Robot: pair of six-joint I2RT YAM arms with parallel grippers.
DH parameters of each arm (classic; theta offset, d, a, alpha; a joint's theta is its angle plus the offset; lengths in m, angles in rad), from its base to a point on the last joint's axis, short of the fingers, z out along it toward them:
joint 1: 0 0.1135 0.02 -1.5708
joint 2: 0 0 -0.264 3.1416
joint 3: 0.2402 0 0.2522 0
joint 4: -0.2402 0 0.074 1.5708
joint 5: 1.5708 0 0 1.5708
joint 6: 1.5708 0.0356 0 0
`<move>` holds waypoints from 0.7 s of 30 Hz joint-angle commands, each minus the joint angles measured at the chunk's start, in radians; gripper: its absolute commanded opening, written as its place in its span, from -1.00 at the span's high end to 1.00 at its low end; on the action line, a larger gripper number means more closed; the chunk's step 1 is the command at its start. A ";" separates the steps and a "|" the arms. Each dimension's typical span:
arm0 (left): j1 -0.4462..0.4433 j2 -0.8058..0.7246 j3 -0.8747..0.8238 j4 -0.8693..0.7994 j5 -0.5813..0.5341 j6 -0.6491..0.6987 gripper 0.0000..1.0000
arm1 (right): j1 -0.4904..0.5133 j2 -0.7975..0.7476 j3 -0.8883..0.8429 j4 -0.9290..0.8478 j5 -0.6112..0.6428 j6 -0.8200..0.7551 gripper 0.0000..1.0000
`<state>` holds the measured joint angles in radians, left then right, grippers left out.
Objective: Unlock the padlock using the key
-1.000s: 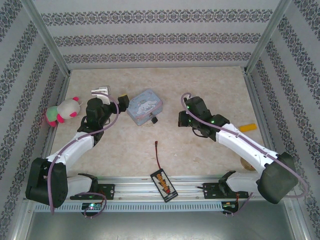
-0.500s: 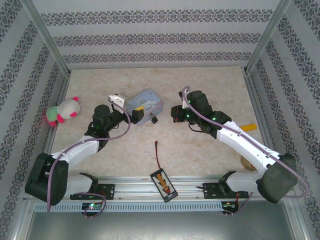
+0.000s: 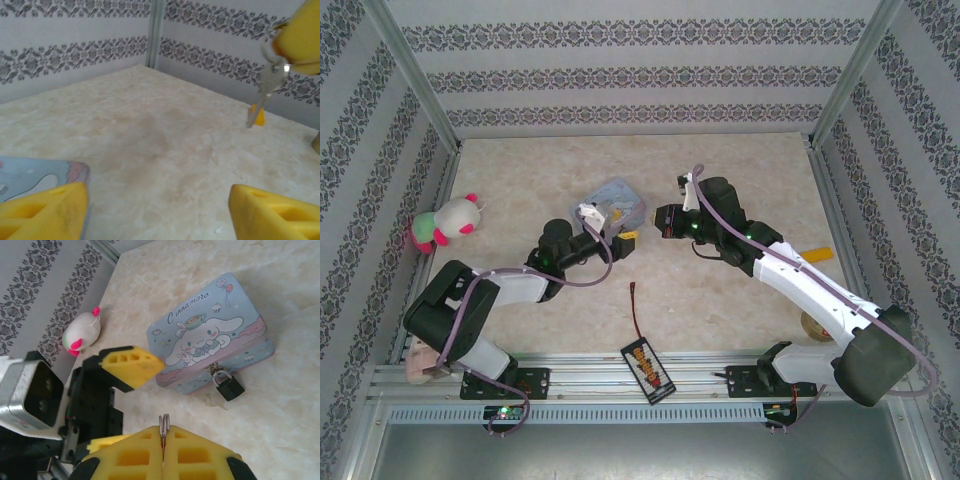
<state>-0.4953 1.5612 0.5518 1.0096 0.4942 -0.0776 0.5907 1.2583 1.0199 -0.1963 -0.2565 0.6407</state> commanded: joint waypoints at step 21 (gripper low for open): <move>-0.100 0.209 0.112 0.364 0.005 0.033 0.13 | -0.017 -0.010 -0.073 0.143 -0.045 0.093 1.00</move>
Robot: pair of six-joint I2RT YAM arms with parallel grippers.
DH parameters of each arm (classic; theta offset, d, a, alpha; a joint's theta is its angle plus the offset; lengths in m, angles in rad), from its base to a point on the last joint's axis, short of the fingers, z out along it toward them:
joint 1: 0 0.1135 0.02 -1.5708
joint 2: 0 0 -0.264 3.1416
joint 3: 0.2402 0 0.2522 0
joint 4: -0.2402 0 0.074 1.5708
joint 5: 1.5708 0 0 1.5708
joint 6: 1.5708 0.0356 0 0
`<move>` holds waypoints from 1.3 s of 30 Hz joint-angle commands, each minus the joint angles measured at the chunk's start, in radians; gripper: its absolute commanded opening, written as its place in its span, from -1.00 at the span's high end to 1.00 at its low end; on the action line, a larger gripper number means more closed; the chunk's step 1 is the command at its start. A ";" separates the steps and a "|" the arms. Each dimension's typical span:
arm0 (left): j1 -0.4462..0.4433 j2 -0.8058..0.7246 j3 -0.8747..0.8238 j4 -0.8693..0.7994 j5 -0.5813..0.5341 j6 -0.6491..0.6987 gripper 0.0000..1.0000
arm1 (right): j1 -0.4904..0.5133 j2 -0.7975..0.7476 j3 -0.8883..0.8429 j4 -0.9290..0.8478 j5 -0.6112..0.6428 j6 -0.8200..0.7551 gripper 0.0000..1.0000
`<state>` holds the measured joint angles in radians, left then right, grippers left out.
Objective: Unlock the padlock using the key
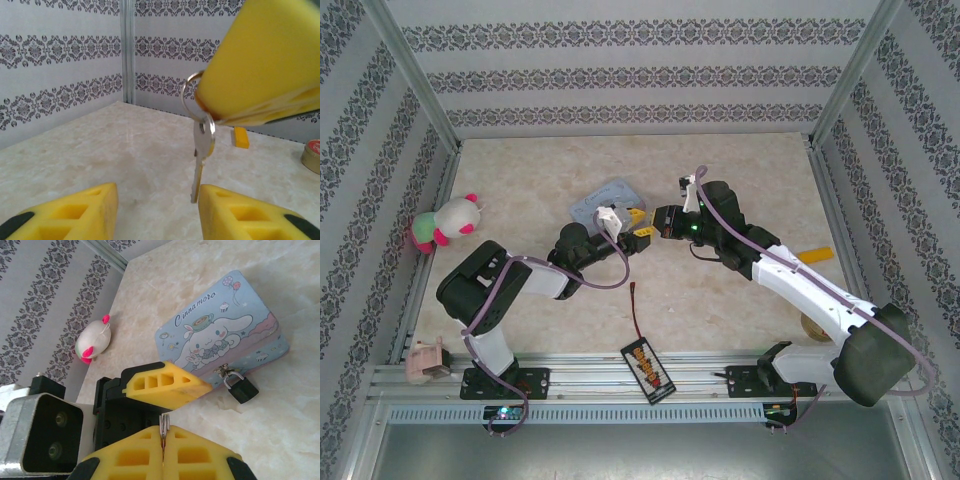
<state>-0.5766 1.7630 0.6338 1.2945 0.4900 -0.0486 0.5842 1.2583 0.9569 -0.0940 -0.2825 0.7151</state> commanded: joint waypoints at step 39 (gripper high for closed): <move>-0.024 -0.420 0.264 -1.286 0.036 0.516 1.00 | -0.038 -0.241 -0.081 -0.009 0.027 -0.423 0.27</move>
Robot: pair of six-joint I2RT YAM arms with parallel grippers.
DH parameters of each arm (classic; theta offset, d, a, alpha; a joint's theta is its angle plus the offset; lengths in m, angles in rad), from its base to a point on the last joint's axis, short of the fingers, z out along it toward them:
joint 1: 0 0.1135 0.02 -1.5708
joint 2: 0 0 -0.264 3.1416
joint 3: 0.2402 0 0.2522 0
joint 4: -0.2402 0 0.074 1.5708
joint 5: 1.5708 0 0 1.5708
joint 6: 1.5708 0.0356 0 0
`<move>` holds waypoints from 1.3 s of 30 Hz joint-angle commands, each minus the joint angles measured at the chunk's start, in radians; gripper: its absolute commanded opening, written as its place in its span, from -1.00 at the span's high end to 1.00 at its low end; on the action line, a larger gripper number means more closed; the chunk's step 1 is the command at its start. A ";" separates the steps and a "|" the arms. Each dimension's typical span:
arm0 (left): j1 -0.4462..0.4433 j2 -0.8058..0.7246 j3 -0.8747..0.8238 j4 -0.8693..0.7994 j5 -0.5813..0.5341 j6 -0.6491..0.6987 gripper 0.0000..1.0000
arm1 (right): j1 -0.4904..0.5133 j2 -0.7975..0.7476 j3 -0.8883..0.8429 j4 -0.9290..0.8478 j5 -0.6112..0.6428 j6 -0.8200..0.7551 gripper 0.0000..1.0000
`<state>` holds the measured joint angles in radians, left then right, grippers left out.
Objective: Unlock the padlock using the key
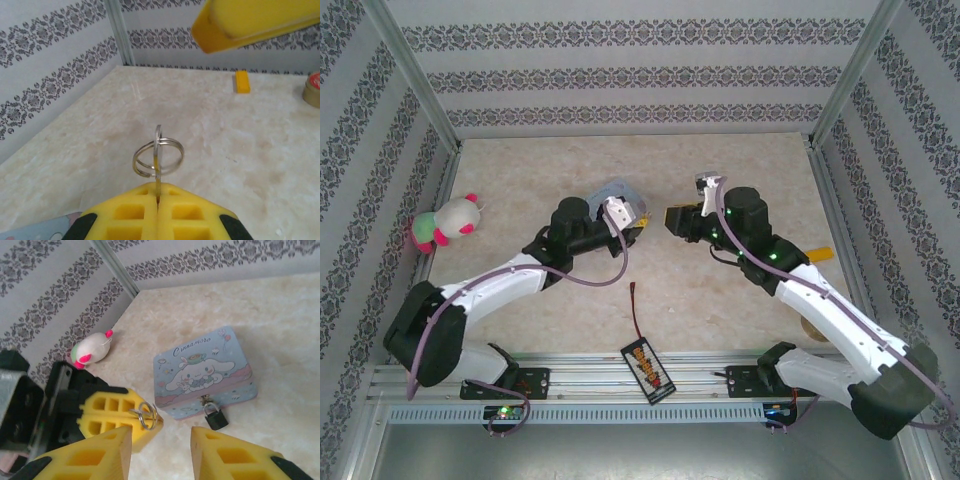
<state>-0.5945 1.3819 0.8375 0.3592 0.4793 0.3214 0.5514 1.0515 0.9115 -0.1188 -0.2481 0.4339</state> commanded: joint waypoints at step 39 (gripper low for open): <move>-0.005 -0.132 0.163 -0.661 0.075 0.301 1.00 | 0.015 0.170 0.014 0.087 -0.520 -0.273 0.89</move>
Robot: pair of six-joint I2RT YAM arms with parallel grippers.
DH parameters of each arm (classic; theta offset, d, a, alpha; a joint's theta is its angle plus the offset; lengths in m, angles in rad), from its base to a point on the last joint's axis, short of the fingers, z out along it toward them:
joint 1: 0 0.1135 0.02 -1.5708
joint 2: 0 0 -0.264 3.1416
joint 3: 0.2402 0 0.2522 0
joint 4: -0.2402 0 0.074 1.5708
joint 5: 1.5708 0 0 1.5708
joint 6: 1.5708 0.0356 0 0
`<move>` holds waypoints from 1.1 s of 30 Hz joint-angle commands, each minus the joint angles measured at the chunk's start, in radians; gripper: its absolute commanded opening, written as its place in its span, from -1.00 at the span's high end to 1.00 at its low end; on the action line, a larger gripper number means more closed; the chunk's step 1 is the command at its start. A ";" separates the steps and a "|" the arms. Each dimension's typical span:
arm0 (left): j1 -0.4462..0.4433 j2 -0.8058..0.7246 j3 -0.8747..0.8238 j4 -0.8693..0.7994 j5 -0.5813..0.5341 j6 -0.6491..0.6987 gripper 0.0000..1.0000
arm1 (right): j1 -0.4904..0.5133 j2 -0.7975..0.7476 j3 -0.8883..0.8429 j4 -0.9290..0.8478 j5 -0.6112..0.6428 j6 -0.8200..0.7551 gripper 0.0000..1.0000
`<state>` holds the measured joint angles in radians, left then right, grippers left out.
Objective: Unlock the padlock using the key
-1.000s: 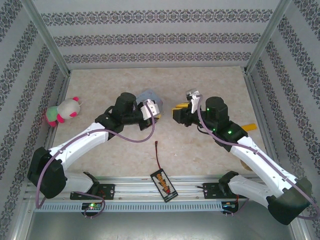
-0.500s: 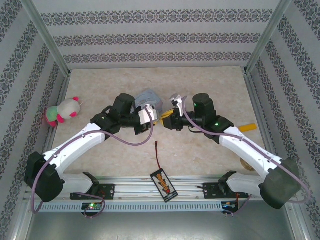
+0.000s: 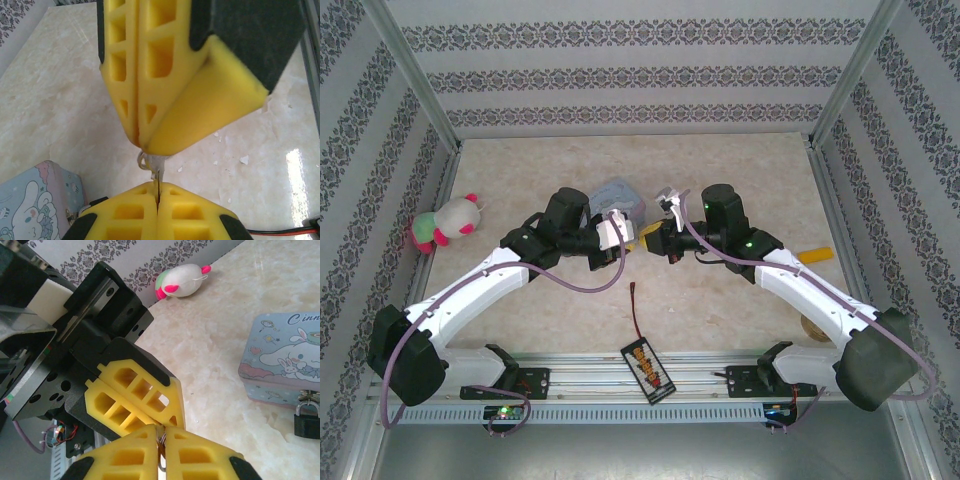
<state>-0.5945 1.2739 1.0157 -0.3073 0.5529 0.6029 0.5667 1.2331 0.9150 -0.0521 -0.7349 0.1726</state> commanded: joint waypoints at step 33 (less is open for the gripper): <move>0.114 -0.085 -0.090 0.419 0.035 -0.594 -0.99 | -0.171 0.062 -0.163 0.669 -0.015 0.586 1.00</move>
<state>-0.5041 1.1664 0.8875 0.0185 0.5552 0.1463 0.4007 1.2778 0.7563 0.4866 -0.7204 0.6739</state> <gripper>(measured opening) 0.991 0.062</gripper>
